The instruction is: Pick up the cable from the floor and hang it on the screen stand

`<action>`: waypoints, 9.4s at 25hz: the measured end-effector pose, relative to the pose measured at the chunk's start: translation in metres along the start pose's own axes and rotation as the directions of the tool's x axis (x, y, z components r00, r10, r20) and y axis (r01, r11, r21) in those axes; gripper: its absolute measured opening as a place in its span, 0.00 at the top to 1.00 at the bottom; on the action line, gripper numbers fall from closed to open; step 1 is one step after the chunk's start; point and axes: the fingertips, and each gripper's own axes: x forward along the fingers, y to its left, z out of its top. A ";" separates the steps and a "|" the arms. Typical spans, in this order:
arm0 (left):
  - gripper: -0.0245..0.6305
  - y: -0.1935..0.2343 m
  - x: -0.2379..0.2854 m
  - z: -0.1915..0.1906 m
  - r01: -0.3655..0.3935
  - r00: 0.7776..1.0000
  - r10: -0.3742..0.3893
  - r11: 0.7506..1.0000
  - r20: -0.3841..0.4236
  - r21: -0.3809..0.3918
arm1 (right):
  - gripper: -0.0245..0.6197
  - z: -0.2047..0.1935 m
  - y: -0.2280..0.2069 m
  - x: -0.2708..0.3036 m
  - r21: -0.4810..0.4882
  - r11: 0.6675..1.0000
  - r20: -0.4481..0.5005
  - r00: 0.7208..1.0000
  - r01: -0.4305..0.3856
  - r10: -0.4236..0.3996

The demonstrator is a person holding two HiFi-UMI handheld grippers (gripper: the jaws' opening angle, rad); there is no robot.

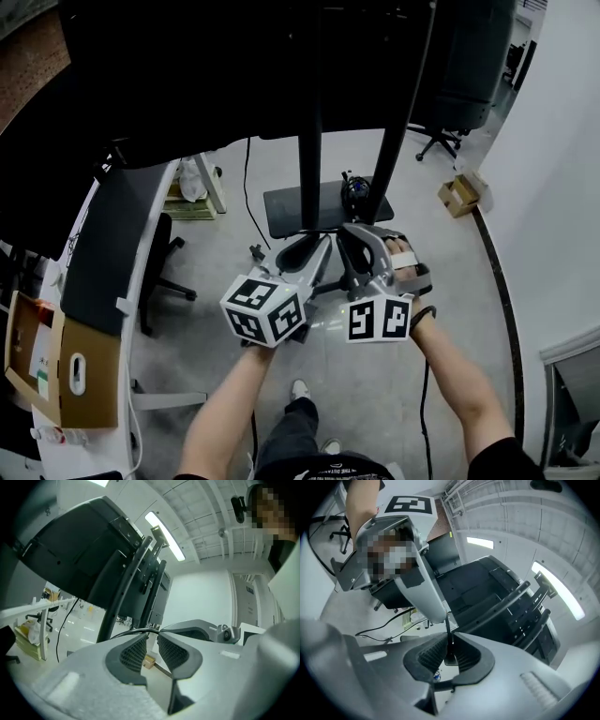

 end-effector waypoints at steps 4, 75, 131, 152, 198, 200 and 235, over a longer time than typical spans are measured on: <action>0.83 0.005 0.014 0.048 0.008 0.998 -0.011 0.999 0.066 0.043 | 0.90 0.019 -0.044 0.018 -0.050 0.997 0.036 0.998 0.053 -0.051; 0.96 0.139 0.039 0.309 -0.296 0.951 0.302 0.815 0.070 0.498 | 0.90 0.147 -0.490 0.071 -0.044 0.852 0.107 0.851 0.521 -0.514; 0.95 0.085 0.119 0.496 -0.400 0.371 0.888 0.418 -0.273 0.816 | 0.89 -0.051 -0.607 0.124 0.025 0.988 -0.221 0.965 0.151 -0.142; 0.95 0.082 0.110 0.465 -0.422 0.249 0.892 0.451 -0.378 0.786 | 0.89 -0.055 -0.559 0.126 0.360 0.926 -0.245 0.946 -0.114 0.211; 0.79 0.061 0.118 0.492 -0.447 0.654 0.756 0.394 -0.006 0.803 | 0.82 -0.079 -0.535 0.124 0.640 0.765 0.047 0.997 -0.079 0.064; 0.79 0.062 0.114 0.493 -0.465 0.660 0.751 0.396 0.012 0.792 | 0.82 -0.079 -0.536 0.123 0.644 0.760 0.065 0.997 -0.082 0.053; 0.93 0.074 0.123 0.486 -0.413 0.801 0.598 0.564 -0.009 0.715 | 0.81 -0.056 -0.503 0.071 0.650 0.755 -0.032 0.995 0.092 -0.094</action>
